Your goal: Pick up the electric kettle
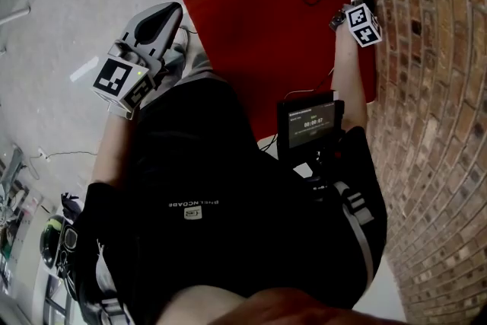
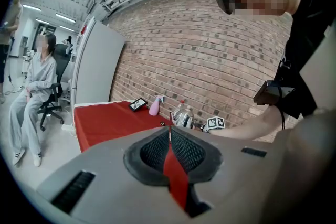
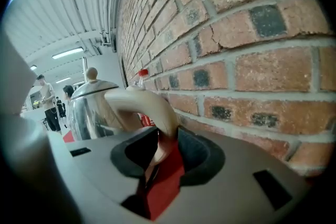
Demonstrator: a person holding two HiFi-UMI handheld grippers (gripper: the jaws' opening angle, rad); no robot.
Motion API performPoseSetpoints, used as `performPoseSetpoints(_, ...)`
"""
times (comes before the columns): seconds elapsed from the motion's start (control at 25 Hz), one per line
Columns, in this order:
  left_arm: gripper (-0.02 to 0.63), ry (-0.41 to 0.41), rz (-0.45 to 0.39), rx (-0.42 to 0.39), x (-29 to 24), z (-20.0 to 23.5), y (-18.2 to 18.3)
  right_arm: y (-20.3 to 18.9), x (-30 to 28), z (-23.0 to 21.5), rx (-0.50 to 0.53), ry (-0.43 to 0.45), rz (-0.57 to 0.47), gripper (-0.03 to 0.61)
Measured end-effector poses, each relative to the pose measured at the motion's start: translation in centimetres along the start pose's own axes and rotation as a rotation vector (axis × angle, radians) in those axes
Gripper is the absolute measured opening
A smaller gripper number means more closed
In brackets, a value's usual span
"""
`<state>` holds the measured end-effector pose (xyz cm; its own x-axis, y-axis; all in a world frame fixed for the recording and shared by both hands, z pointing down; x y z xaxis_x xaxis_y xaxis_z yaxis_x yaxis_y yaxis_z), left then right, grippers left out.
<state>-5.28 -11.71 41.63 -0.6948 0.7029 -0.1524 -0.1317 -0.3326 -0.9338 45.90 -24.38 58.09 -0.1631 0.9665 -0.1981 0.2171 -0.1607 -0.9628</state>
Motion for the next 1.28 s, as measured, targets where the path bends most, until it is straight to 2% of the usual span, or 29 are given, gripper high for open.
performPoseSetpoints(0.4,0.006,-0.013,-0.012,0.01,1.0,-0.5,-0.2,-1.5,4.5,1.5,-0.013,-0.089,0.006,0.121)
performPoseSetpoints(0.88,0.006,-0.002,-0.016,0.02,1.8,0.0,-0.7,-2.3,5.6,2.2,0.002,-0.112,0.025,0.121)
performPoseSetpoints(1.04,0.006,0.008,-0.017,0.023,1.9,0.1,-0.8,-2.4,5.1,1.8,-0.008,-0.125,0.029,0.18)
performPoseSetpoints(1.28,0.006,0.022,-0.009,0.031,2.0,0.2,-0.9,-1.9,3.6,1.5,-0.016,-0.133,0.012,0.209)
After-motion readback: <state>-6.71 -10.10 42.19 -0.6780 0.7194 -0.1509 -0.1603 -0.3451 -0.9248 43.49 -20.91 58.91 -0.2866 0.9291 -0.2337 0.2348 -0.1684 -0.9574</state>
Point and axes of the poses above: the fingertips, and each gripper's own axes: x backward along the fingers, z to its left, y out of its top, the point moved 4 cm from there along x, backward along the fingers, and after that the axes turned 10 degrees about -z, right-handed, at the moved point
